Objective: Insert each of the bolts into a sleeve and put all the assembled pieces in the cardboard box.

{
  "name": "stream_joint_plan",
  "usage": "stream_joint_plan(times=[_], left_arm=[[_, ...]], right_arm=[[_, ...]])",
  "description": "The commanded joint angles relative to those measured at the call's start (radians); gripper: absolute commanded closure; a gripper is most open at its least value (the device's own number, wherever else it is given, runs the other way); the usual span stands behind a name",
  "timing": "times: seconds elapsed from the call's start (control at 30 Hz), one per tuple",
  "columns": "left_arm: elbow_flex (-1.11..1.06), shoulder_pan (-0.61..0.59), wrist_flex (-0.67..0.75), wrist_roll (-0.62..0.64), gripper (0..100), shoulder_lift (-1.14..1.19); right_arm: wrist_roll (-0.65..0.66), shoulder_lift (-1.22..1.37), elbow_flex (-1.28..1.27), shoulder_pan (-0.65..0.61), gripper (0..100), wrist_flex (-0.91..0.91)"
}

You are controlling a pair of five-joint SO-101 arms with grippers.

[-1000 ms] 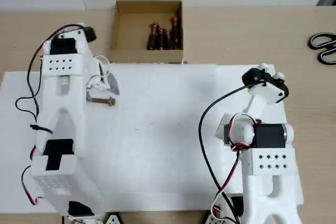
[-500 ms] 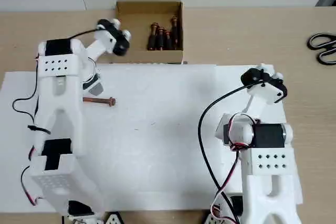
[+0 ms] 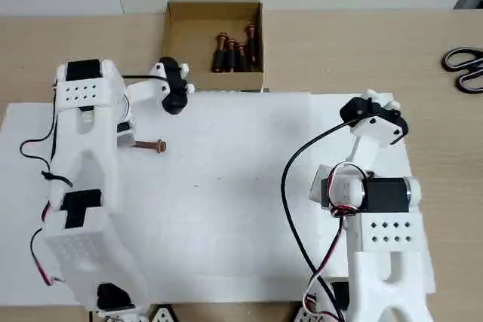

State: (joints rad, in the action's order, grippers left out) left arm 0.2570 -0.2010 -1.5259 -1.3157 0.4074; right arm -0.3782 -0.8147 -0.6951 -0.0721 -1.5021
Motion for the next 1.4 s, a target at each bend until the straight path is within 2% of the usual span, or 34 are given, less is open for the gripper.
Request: stream_joint_plan(times=[0.0, 0.1, 0.37, 0.93, 1.23, 1.37], left_arm=[[0.036, 0.0, -0.029, -0.13, 82, -0.008], [0.036, 0.017, -0.034, -0.133, 78, -0.011], [0.036, 0.063, -0.026, -0.138, 77, 0.0], [0.036, 0.101, 0.124, -0.137, 78, 0.124], [0.036, 0.121, 0.121, -0.13, 98, 0.127], [0.071, 0.129, 0.091, -0.058, 99, 0.101]], right_arm=[[0.008, -0.022, 0.008, 0.008, 99.5, 0.018], [0.008, -0.022, 0.008, 0.01, 99.5, 0.021], [0.008, -0.021, 0.008, 0.01, 99.5, 0.022], [0.008, -0.021, 0.008, 0.01, 99.5, 0.021], [0.009, -0.021, 0.008, 0.004, 99.5, 0.021], [0.011, -0.024, 0.011, 0.002, 99.5, 0.021]])
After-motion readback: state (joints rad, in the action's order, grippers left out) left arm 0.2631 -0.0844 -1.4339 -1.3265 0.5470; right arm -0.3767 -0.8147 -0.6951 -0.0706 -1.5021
